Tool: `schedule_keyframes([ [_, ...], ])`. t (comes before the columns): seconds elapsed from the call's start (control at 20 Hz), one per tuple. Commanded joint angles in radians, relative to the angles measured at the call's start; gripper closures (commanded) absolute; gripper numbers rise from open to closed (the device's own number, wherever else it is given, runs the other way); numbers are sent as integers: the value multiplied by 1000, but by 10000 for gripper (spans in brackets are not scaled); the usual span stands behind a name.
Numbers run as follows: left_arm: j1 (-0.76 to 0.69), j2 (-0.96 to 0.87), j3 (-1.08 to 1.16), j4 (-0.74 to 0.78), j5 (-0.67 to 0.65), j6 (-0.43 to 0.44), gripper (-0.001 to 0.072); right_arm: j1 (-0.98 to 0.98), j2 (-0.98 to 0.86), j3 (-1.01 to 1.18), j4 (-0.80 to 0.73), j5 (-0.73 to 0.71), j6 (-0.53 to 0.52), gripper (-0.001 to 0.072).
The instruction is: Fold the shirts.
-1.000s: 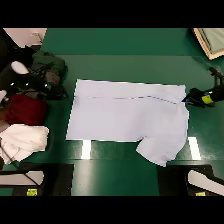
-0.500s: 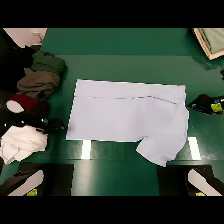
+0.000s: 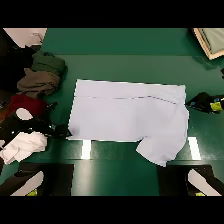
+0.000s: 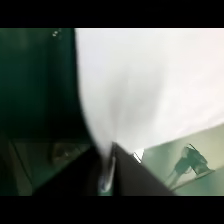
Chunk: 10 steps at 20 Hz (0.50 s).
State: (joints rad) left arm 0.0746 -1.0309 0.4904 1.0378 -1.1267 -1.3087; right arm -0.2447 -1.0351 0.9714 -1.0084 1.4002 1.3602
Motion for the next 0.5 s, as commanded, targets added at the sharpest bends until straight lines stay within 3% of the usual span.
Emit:
schedule_keyframes([
  [0.0,-13,3,18,-24,19,-15,681,-3,1,-1,-95,77,26,406],
  [0.15,-13,3,82,-25,1,-11,682,-4,16,-35,-307,211,92,405],
  [0.25,-13,3,118,-25,-7,1,681,-11,65,-130,-383,205,114,403],
  [0.35,-13,3,137,-27,-8,1,681,-45,112,-262,-363,190,126,333],
  [0.45,-13,3,139,-27,-6,1,681,-87,134,-388,-324,186,125,319],
])
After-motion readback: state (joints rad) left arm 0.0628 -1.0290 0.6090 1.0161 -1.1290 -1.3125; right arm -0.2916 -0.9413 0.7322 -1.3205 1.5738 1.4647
